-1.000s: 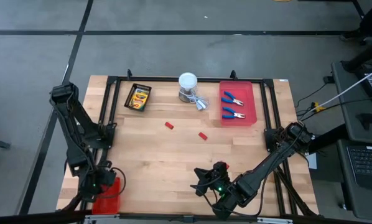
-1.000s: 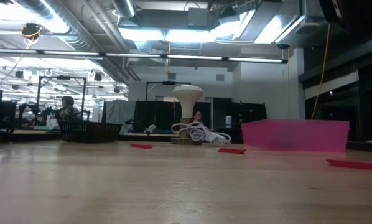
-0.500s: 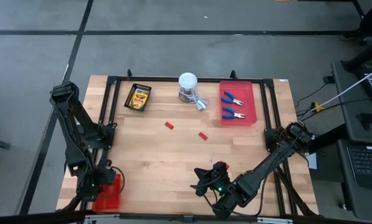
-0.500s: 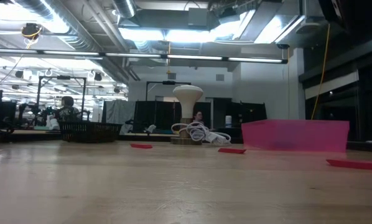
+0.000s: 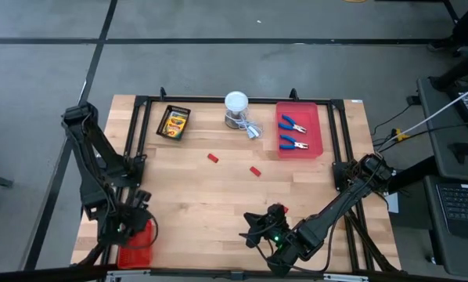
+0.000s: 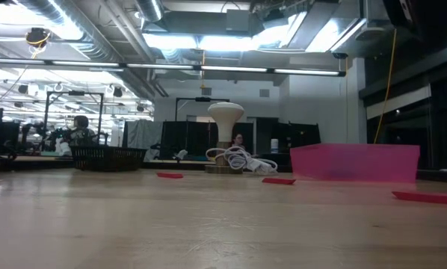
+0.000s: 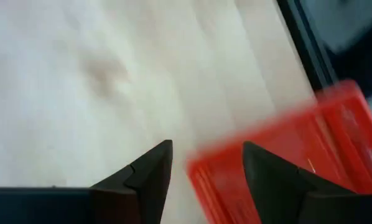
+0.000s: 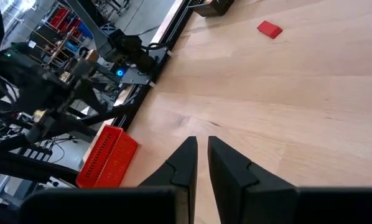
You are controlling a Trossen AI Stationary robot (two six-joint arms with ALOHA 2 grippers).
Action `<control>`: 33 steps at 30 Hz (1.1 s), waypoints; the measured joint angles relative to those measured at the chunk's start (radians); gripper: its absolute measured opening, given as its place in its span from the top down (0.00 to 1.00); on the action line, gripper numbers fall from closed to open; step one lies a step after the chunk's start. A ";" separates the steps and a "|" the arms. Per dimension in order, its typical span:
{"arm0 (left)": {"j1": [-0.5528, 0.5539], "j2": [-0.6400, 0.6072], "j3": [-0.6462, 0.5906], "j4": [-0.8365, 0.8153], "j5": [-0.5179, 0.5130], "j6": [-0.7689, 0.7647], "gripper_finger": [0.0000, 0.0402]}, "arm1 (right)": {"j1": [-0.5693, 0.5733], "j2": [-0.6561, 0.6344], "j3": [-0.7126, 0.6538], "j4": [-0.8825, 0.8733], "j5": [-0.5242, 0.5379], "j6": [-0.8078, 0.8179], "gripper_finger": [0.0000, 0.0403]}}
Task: Pick & Place School Supplies
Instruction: Adjust the red bin
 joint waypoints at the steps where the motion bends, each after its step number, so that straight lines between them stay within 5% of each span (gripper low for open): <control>1: 0.022 -0.005 0.001 0.002 -0.032 0.009 0.52 | 0.000 0.000 0.000 0.000 0.000 0.006 0.89; 7: 0.163 -0.004 -0.029 0.010 -0.028 0.074 0.56 | 0.000 0.000 0.000 0.004 -0.001 0.012 0.89; 15: 0.257 -0.001 -0.143 0.192 0.056 0.141 0.75 | 0.000 0.000 0.000 0.004 -0.006 0.000 0.89; 25: 0.246 0.000 -0.226 0.256 0.140 0.074 0.95 | 0.006 0.000 0.000 0.003 -0.027 -0.007 0.89; 33: 0.194 0.000 -0.227 0.270 0.178 0.016 0.99 | 0.006 0.000 0.000 0.004 -0.027 -0.019 0.89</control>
